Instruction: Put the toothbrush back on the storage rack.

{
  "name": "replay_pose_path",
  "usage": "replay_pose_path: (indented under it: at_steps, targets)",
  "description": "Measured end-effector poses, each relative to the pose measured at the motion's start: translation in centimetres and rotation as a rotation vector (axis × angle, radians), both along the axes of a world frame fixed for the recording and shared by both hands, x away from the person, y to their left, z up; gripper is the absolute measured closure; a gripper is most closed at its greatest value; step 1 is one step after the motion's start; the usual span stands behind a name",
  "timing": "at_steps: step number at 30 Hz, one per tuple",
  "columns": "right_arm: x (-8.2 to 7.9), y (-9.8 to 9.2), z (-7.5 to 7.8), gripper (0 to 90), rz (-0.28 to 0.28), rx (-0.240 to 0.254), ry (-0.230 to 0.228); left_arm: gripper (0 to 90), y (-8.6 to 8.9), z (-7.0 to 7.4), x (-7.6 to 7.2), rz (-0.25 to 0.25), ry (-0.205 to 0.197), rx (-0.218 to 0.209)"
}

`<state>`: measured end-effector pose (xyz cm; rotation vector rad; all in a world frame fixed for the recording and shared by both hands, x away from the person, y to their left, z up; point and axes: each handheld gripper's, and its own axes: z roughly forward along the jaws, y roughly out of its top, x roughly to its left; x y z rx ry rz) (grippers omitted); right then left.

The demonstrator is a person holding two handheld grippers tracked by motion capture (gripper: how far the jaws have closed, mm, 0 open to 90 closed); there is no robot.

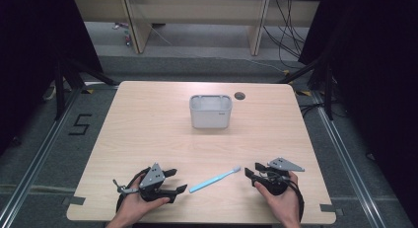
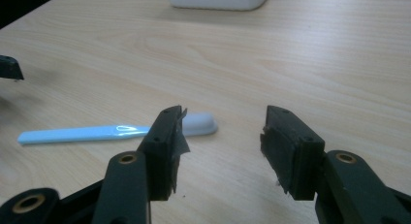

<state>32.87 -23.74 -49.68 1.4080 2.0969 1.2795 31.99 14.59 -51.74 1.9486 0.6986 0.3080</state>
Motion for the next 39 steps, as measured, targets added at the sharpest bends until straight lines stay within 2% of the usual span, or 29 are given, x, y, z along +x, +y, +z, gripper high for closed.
replay_pose_path:
  at_steps: [2,3,4,5,7,8,9,10,11,12,13,14,15,16,18,19,20,21,22,23,24,25,28,29,34,35,36,38,39]
  targets:
    - [-0.1,-0.2,0.2,49.2,-0.001,-0.008,0.013,33.3,-0.2,0.3,0.0,-0.001,0.006,0.01]
    - [0.1,-0.3,0.2,47.5,-0.028,-0.021,0.019,34.0,-0.4,0.5,0.1,-0.01,0.013,0.011]
    - [0.1,-0.3,0.2,47.5,-0.028,-0.021,0.019,34.0,-0.7,0.9,0.2,-0.015,0.032,0.032]
    - [0.1,-0.4,0.3,46.6,-0.038,-0.028,0.04,34.3,-1.0,1.2,0.3,-0.02,0.055,0.05]
    - [0.1,-0.5,0.6,45.5,-0.044,-0.04,0.079,36.1,-1.6,1.7,0.5,-0.037,0.09,0.096]
    - [0.4,-0.7,0.7,44.6,-0.055,-0.056,0.147,37.6,-2.0,2.1,0.7,-0.051,0.107,0.132]
    - [0.4,-0.7,0.7,44.6,-0.055,-0.056,0.147,37.6,-2.4,2.5,0.7,-0.07,0.116,0.17]
    - [0.5,-0.6,0.9,44.9,-0.064,-0.067,0.178,38.1,-2.7,2.9,0.9,-0.089,0.121,0.215]
    - [0.7,-1.0,1.1,45.0,-0.05,-0.104,0.186,39.0,-3.1,3.3,1.0,-0.102,0.131,0.244]
    - [0.9,-1.3,1.9,46.0,-0.024,-0.137,0.284,39.5,-3.9,4.0,1.3,-0.131,0.167,0.307]
    - [0.9,-1.3,1.9,46.0,-0.024,-0.137,0.284,39.7,-3.9,4.0,1.3,-0.131,0.167,0.307]
    - [1.3,-1.2,2.4,46.1,-0.019,-0.168,0.356,40.4,-4.5,4.7,1.8,-0.168,0.21,0.392]
    - [1.4,-1.2,2.5,47.1,-0.02,-0.231,0.382,40.6,-4.5,4.7,1.8,-0.168,0.21,0.392]
    - [1.4,-1.2,2.5,47.1,-0.02,-0.231,0.382,40.6,-4.9,4.8,1.9,-0.162,0.252,0.404]
    - [1.8,-1.0,3.0,49.3,-0.002,-0.265,0.428,39.5,-5.8,4.9,2.0,-0.157,0.325,0.449]
    - [1.8,-0.7,3.4,50.1,-0.021,-0.276,0.492,39.5,-6.2,4.9,2.1,-0.153,0.356,0.479]
    - [2.0,-0.5,3.5,52.7,-0.023,-0.305,0.536,39.5,-6.3,5.2,2.5,-0.184,0.348,0.545]
    - [2.4,-0.4,3.5,53.9,0.005,-0.318,0.535,39.9,-6.6,5.3,2.6,-0.192,0.345,0.565]
    - [2.2,-0.1,3.8,53.9,-0.015,-0.292,0.581,40.4,-7.1,5.4,2.8,-0.195,0.343,0.577]
    - [2.5,0.2,3.8,54.9,-0.003,-0.347,0.617,40.6,-7.3,5.5,3.0,-0.198,0.343,0.583]
    - [2.5,0.2,3.8,54.9,-0.003,-0.347,0.617,40.6,-7.5,5.5,3.4,-0.223,0.308,0.586]
    - [2.6,0.6,3.8,55.9,0.006,-0.353,0.632,41.6,-7.9,5.6,3.3,-0.212,0.326,0.596]
    - [2.7,0.9,3.9,57.1,0.019,-0.356,0.639,43.7,-8.8,5.6,3.6,-0.236,0.313,0.625]
    - [2.7,0.9,3.9,57.7,0.023,-0.361,0.631,44.5,-9.1,5.5,3.6,-0.238,0.327,0.627]
    - [2.8,1.1,4.0,60.1,0.028,-0.356,0.639,48.2,-10.8,4.9,4.4,-0.283,0.345,0.732]
    - [2.8,1.0,4.0,60.9,0.028,-0.35,0.65,49.4,-11.1,4.8,4.5,-0.287,0.343,0.742]
    - [3.0,0.8,4.0,61.5,0.049,-0.353,0.638,52.6,-11.4,4.8,4.6,-0.285,0.349,0.746]
    - [2.9,0.8,4.1,61.5,0.034,-0.351,0.637,54.1,-11.9,4.6,4.9,-0.296,0.365,0.764]
    - [2.9,0.8,4.0,61.5,0.033,-0.331,0.638,55.1,-12.1,4.6,5.1,-0.3,0.372,0.77]
